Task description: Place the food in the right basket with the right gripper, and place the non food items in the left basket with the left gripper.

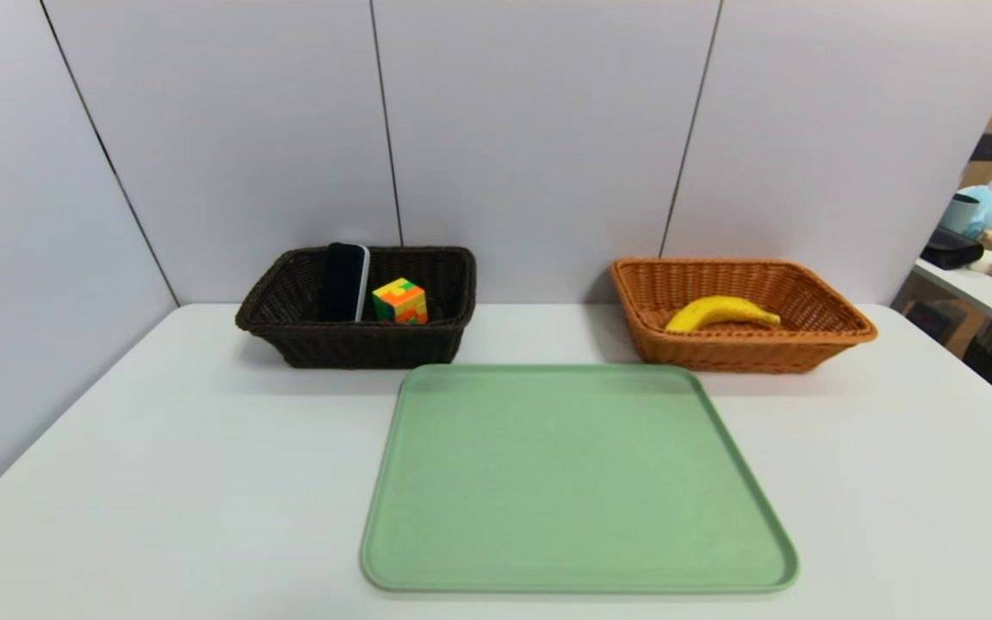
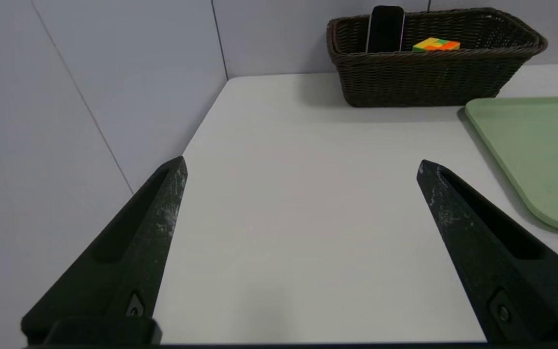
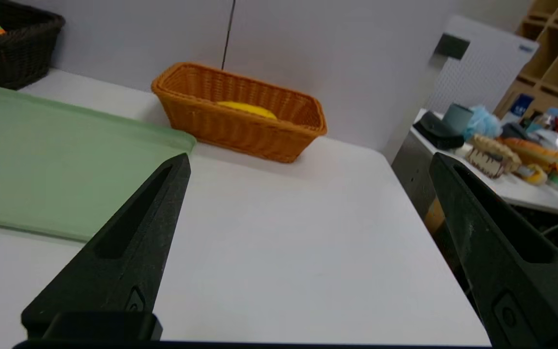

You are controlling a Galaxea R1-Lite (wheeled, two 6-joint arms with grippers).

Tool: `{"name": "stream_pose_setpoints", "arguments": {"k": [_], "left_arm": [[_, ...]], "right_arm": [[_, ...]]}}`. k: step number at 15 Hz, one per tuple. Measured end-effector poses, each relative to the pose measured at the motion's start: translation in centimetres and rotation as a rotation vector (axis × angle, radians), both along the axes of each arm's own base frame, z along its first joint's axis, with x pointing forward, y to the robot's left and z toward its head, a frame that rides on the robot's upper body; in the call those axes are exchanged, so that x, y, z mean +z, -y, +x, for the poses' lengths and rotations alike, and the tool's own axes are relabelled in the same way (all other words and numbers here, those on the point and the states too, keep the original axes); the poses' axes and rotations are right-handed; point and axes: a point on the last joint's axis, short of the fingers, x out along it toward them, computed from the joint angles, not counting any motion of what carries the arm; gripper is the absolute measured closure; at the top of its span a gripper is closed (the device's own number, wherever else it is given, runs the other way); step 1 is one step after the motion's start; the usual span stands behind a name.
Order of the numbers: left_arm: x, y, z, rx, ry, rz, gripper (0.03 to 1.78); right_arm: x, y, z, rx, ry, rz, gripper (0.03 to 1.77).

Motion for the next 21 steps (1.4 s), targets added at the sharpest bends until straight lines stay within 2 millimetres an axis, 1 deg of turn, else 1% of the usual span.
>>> {"name": "stream_pose_setpoints", "arguments": {"k": [2,4,5,7,9,11,14,18,19,21], "left_arm": [[-1.8,0.0,1.3,-0.002,0.029,0.018,0.12],[-3.6,0.1,2.5,-0.004,0.054,0.046,0.12],[-4.4,0.1,3.0,-0.009,0.064,0.059,0.12],[-5.3,0.2,3.4,-0.05,0.065,0.07,0.12],[-6.3,0.3,3.6,-0.103,-0.013,0.071,0.12],[-6.8,0.4,3.7,-0.16,-0.056,0.067,0.12],[-7.3,0.5,3.7,-0.178,-0.102,0.024,0.12],[-7.3,0.4,3.7,-0.142,-0.092,-0.112,0.12],[-7.3,0.3,3.7,-0.126,-0.087,-0.145,0.12],[-7.3,0.3,3.7,-0.122,-0.081,-0.158,0.12]], "right_arm": [[-1.2,-0.1,0.8,0.035,0.074,-0.016,0.1],[-2.5,-0.1,1.6,0.054,0.104,-0.023,0.1],[-3.2,-0.1,2.0,0.057,0.101,-0.023,0.1],[-4.9,-0.2,2.9,0.07,0.069,-0.023,0.1],[-6.4,-0.2,3.3,0.084,-0.009,-0.013,0.1],[-7.5,-0.1,3.5,0.067,-0.108,0.025,0.1],[-8.4,-0.1,3.5,0.062,-0.215,0.109,0.1],[-8.3,-0.1,3.5,0.049,-0.211,0.256,0.1],[-8.3,0.0,3.5,0.041,-0.209,0.279,0.1],[-8.3,0.0,3.5,0.023,-0.207,0.298,0.1]]}}
